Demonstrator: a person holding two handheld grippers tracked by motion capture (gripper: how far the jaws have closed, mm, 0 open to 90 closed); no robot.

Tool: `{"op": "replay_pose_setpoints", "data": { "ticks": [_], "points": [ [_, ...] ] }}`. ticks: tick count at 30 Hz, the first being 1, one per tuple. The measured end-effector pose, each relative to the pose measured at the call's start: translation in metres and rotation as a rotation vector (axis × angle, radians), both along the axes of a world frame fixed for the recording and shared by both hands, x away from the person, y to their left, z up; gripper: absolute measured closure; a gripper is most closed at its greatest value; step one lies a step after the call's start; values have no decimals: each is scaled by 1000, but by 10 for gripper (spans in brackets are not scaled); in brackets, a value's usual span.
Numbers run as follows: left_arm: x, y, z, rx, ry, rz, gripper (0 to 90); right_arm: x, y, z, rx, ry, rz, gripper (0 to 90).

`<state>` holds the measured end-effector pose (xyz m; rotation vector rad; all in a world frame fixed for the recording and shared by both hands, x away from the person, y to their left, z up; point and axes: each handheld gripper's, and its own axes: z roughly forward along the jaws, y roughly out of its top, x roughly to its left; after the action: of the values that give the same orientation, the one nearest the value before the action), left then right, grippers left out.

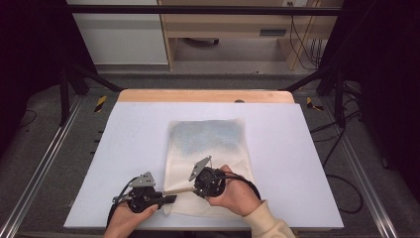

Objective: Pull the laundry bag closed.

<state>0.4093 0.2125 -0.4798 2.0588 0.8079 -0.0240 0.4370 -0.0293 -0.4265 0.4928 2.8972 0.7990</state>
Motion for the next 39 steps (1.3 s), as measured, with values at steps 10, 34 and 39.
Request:
{"op": "replay_pose_setpoints", "data": {
  "ticks": [10,34,39],
  "points": [
    [0,0,0,-2,-2,1,823,-1,-11,-1,11,4,-21,819],
    [-2,-3,0,3,-16,-13,823,-2,-31,-2,36,11,-53,818],
    [-2,-4,0,5,-16,-16,823,-3,-34,-2,36,14,-55,819]
  ]
}}
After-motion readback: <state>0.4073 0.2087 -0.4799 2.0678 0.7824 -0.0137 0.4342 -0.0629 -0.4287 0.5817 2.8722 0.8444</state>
